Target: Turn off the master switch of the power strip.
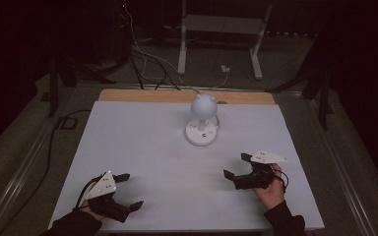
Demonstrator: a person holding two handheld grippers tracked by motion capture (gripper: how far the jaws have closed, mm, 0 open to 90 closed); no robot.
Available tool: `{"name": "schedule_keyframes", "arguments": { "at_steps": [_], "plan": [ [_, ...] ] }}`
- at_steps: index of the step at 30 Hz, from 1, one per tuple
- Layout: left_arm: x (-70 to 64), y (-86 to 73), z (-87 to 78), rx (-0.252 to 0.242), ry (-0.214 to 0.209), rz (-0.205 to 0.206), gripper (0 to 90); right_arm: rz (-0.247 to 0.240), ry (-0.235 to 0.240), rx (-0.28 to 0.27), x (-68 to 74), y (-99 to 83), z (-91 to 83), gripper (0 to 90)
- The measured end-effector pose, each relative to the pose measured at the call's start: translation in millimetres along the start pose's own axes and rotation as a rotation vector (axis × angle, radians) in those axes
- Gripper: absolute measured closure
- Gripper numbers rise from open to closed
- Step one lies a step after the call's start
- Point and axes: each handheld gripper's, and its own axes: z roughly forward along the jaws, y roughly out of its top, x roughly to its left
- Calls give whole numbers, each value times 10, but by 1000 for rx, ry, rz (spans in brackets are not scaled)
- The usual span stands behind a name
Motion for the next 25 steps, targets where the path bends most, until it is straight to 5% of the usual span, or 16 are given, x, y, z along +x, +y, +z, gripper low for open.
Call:
{"name": "schedule_keyframes", "arguments": {
  "at_steps": [12, 25],
  "plan": [
    [-4, 1, 7, 1, 0, -2, 3, 7, -43, 79, -138, -309, -258, 8],
    [2, 1, 10, 3, -1, -1, 2, -33, -30, 143, -133, -388, -215, 8]
  ]
}}
